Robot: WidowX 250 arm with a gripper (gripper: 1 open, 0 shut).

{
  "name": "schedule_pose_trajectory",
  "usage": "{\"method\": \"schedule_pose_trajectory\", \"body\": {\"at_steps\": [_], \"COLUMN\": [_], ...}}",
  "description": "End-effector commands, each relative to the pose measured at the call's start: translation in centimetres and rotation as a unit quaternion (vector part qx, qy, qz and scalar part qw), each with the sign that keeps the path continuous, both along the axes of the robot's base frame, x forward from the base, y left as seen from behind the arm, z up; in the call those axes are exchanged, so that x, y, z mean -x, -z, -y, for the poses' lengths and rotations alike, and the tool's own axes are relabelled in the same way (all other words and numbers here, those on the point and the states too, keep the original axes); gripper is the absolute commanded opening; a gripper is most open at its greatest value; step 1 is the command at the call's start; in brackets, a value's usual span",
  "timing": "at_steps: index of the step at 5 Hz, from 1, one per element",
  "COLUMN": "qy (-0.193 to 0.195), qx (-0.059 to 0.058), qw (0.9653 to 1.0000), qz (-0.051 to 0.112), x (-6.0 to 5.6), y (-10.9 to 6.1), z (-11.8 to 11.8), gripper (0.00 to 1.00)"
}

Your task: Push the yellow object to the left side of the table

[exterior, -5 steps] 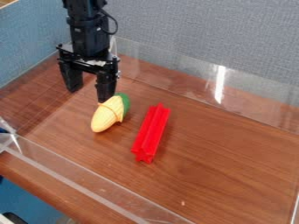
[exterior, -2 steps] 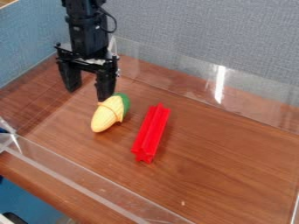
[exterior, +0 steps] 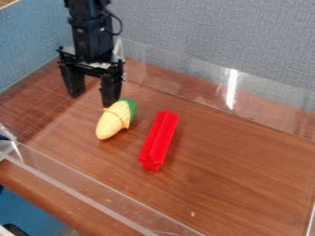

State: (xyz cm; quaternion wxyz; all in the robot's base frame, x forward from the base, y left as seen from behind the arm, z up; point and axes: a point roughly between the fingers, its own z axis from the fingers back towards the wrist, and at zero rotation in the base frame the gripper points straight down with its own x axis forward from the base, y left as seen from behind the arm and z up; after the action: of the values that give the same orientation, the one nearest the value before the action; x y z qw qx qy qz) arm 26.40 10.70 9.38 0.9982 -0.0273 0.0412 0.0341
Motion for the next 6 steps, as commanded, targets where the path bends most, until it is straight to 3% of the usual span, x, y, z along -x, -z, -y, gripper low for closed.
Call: {"method": "schedule_pose_trajectory", "body": {"at_steps": [1,6], "qy": [-0.011,-0.011], "qx": [-0.011,-0.009], "qw": [0.9995,0.9998], "qz": [0.029,0.017], "x": [0.12,0.52], "y": [-1.84,-1.90], "z": [-0.49,-0.20], "gripper": [1.00,1.00]}}
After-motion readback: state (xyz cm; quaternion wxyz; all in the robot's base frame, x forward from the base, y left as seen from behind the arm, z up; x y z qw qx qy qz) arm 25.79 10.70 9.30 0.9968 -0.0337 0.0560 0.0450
